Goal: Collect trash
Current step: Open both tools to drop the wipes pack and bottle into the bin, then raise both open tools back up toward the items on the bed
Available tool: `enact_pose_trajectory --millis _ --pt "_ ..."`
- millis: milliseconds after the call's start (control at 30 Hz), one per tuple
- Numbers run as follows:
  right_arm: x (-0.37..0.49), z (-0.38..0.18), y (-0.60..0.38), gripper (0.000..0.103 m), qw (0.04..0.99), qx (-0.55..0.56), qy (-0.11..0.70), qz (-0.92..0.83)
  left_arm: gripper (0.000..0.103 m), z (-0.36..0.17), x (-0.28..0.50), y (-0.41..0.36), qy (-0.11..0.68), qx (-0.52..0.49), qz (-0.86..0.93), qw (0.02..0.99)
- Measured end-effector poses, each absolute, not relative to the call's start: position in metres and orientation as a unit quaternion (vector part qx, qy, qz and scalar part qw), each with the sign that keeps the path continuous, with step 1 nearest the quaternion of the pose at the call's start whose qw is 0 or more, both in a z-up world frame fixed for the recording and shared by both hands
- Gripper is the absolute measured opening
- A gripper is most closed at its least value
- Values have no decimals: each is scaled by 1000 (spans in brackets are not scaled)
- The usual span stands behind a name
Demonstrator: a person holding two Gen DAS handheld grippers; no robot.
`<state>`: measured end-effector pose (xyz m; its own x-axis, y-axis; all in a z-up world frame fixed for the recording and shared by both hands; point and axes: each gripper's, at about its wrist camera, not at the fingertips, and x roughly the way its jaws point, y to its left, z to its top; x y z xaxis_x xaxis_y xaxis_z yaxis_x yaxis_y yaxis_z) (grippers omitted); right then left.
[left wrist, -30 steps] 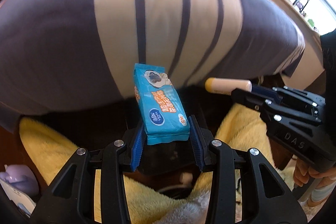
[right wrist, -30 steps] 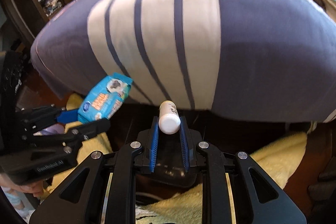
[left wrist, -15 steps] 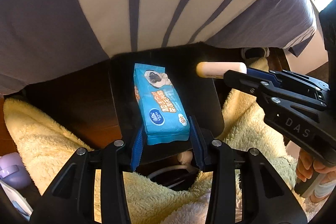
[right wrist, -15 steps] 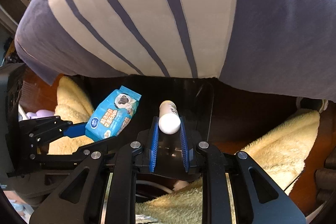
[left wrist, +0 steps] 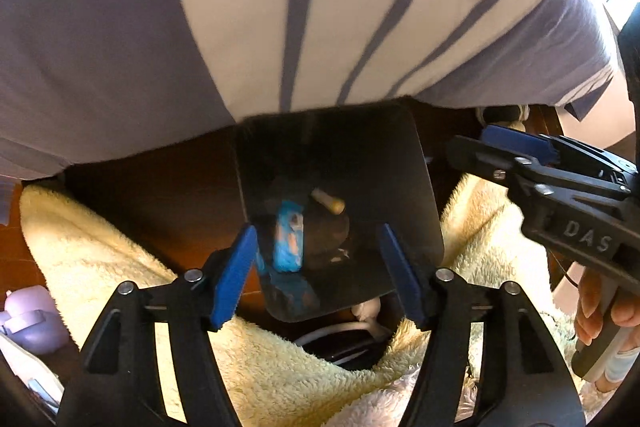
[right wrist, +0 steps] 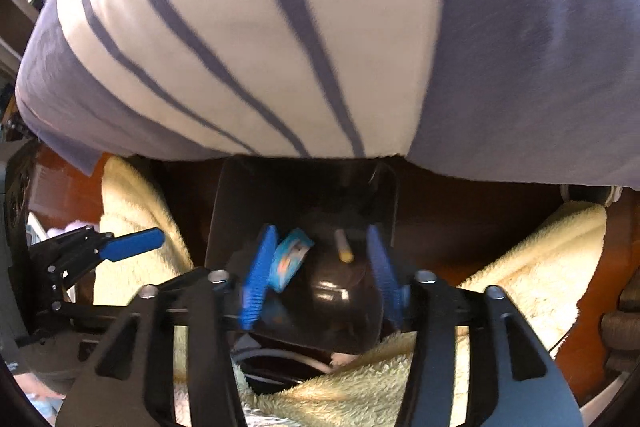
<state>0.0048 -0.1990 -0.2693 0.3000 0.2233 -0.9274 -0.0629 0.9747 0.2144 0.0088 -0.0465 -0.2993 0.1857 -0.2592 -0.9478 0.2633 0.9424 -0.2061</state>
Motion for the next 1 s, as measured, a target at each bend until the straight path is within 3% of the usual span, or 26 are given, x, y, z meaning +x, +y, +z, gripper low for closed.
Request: enact_pose_trajectory --millis 67,133,233,467,1000 --pt "2 -259 -205 66 814 69 571 82 67 -290 9 -44 605 2 -166 779" --pt "-1 -246 -210 83 827 67 554 72 71 -277 7 -41 591 3 -164 790" --pt "-4 -231 -216 96 842 65 531 64 80 -260 5 -38 572 5 -162 804" --pt "-17 -190 -224 96 872 61 481 66 88 -216 -3 -33 526 15 -156 836" --pt "-4 -95 -239 96 933 36 355 51 90 -127 9 -12 425 27 -127 896"
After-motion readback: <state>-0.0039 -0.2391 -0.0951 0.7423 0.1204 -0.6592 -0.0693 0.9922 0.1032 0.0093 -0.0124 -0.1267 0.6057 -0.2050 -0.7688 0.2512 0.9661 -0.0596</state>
